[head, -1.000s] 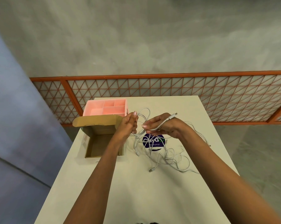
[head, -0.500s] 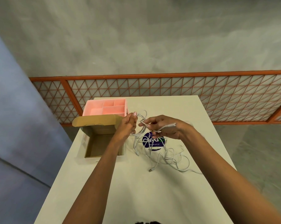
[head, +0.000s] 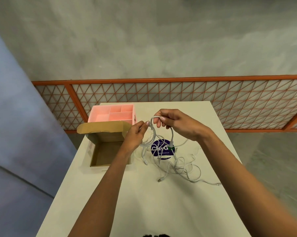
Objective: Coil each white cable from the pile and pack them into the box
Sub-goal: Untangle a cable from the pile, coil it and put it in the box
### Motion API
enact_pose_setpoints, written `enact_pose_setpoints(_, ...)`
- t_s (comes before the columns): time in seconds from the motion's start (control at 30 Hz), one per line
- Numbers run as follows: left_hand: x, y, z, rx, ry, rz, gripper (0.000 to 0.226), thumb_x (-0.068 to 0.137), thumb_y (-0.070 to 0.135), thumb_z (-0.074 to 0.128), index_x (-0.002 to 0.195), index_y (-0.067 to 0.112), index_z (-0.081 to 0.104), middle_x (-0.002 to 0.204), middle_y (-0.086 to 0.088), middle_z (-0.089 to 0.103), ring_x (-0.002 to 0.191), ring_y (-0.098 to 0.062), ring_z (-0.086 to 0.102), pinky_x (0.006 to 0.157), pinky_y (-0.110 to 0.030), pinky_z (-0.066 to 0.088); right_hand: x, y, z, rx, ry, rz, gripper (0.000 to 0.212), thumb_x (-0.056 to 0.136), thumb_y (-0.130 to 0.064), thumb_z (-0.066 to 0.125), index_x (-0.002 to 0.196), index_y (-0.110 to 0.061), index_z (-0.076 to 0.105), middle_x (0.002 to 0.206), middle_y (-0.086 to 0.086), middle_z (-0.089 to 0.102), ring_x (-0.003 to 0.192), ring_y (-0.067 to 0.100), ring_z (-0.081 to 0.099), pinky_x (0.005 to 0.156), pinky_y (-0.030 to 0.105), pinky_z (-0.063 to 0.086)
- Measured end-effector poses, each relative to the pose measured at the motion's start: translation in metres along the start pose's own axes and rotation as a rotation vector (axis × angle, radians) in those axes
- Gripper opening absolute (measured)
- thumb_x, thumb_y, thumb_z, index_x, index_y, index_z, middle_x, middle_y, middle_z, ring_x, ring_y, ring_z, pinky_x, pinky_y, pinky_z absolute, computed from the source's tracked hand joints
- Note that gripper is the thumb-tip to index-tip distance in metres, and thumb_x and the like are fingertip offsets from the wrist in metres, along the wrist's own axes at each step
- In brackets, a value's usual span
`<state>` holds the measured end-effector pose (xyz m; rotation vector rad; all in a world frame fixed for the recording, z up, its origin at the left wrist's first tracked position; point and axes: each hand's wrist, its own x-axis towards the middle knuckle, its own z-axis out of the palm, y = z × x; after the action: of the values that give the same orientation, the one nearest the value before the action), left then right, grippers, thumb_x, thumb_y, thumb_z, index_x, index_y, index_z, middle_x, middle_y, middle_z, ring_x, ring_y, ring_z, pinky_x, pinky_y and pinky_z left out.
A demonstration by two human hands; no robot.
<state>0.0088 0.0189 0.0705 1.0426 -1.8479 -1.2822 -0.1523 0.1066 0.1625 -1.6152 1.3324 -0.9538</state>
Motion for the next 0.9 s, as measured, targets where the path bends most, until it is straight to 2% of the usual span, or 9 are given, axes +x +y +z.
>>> enact_pose_setpoints(0.1, -0.001, 0.003, -0.003, -0.025, 0.023, 0.043, 0.026, 0.098, 0.033, 0.046, 0.085, 0.015, 0.059, 0.056, 0.008, 0.028, 0.046, -0.004, 0.026, 0.046, -0.021, 0.023, -0.002, -0.006, -0.009, 0.059, -0.008, -0.074, 0.029, 0.101, -0.003, 0.037, 0.092, -0.015, 0.062, 0.079, -0.004, 0.058, 0.077, 0.008, 0.047, 0.068, 0.015, 0.038)
enact_pose_setpoints(0.17, 0.0, 0.005, -0.005, -0.036, 0.052, 0.063, 0.025, 0.099, 0.031, 0.045, 0.078, 0.024, 0.055, 0.057, 0.007, 0.031, 0.046, -0.004, 0.029, 0.046, -0.019, 0.025, -0.003, -0.006, -0.015, 0.122, 0.006, -0.085, 0.03, 0.1, -0.002, 0.037, 0.09, -0.015, 0.062, 0.078, -0.003, 0.057, 0.075, 0.006, 0.047, 0.067, 0.014, 0.037)
enact_pose_setpoints(0.3, -0.001, 0.0, -0.006, -0.068, 0.055, 0.022, 0.029, 0.1, 0.038, 0.039, 0.081, 0.02, 0.053, 0.062, 0.001, 0.033, 0.052, -0.007, 0.029, 0.049, -0.021, 0.027, -0.003, 0.006, -0.019, 0.38, 0.115, -0.018, 0.029, 0.1, -0.001, 0.034, 0.09, -0.012, 0.059, 0.076, -0.003, 0.05, 0.068, 0.002, 0.045, 0.063, 0.016, 0.033)
enact_pose_setpoints(0.4, -0.007, -0.002, -0.003, -0.136, 0.045, -0.017, 0.035, 0.1, 0.04, 0.036, 0.077, 0.016, 0.047, 0.058, 0.005, 0.03, 0.049, -0.004, 0.027, 0.048, -0.02, 0.028, -0.001, 0.01, -0.019, 0.489, 0.215, 0.091, 0.022, 0.1, -0.017, 0.043, 0.088, -0.013, 0.061, 0.075, -0.006, 0.044, 0.067, 0.003, 0.039, 0.062, 0.019, 0.03)
enact_pose_setpoints(0.47, -0.009, 0.0, 0.001, -0.164, 0.05, -0.017, 0.036, 0.1, 0.039, 0.037, 0.079, 0.012, 0.049, 0.055, 0.009, 0.033, 0.047, -0.003, 0.03, 0.048, -0.019, 0.03, -0.002, 0.01, -0.018, 0.444, 0.299, 0.158, 0.023, 0.09, -0.035, 0.058, 0.077, -0.017, 0.06, 0.07, -0.008, 0.041, 0.063, 0.005, 0.033, 0.062, 0.02, 0.029)
enact_pose_setpoints(0.5, -0.01, 0.001, 0.003, -0.162, 0.051, -0.007, 0.037, 0.099, 0.038, 0.04, 0.081, 0.008, 0.052, 0.055, 0.011, 0.035, 0.047, -0.003, 0.031, 0.047, -0.019, 0.03, -0.003, 0.009, -0.018, 0.39, 0.345, 0.18, 0.026, 0.086, -0.037, 0.063, 0.069, -0.019, 0.055, 0.066, -0.009, 0.04, 0.059, 0.004, 0.032, 0.061, 0.021, 0.028)
enact_pose_setpoints(0.6, -0.011, 0.004, 0.01, -0.131, 0.044, 0.061, 0.039, 0.097, 0.035, 0.05, 0.093, -0.004, 0.052, 0.055, 0.012, 0.033, 0.045, -0.006, 0.028, 0.042, -0.021, 0.025, -0.004, 0.012, -0.015, 0.263, 0.417, 0.215, 0.037, 0.084, -0.028, 0.07, 0.058, -0.021, 0.044, 0.057, -0.009, 0.039, 0.051, 0.005, 0.034, 0.053, 0.019, 0.029)
enact_pose_setpoints(0.73, -0.01, 0.003, 0.01, -0.151, 0.088, 0.068, 0.04, 0.098, 0.036, 0.046, 0.098, -0.004, 0.052, 0.057, 0.007, 0.027, 0.047, -0.007, 0.023, 0.042, -0.022, 0.021, -0.008, 0.012, -0.014, 0.313, 0.316, 0.32, 0.019, 0.091, -0.013, 0.057, 0.072, -0.011, 0.055, 0.082, 0.007, 0.067, 0.066, 0.012, 0.064, 0.053, 0.019, 0.047)
enact_pose_setpoints(0.9, -0.006, 0.007, 0.009, -0.173, 0.11, 0.059, 0.035, 0.101, 0.034, 0.041, 0.092, 0.001, 0.049, 0.058, 0.005, 0.024, 0.045, -0.005, 0.021, 0.04, -0.017, 0.024, -0.012, 0.013, -0.013, 0.19, 0.053, 0.43, 0.005, 0.09, -0.008, 0.06, 0.09, -0.005, 0.056, 0.09, 0.015, 0.072, 0.071, 0.016, 0.068, 0.06, 0.02, 0.054)
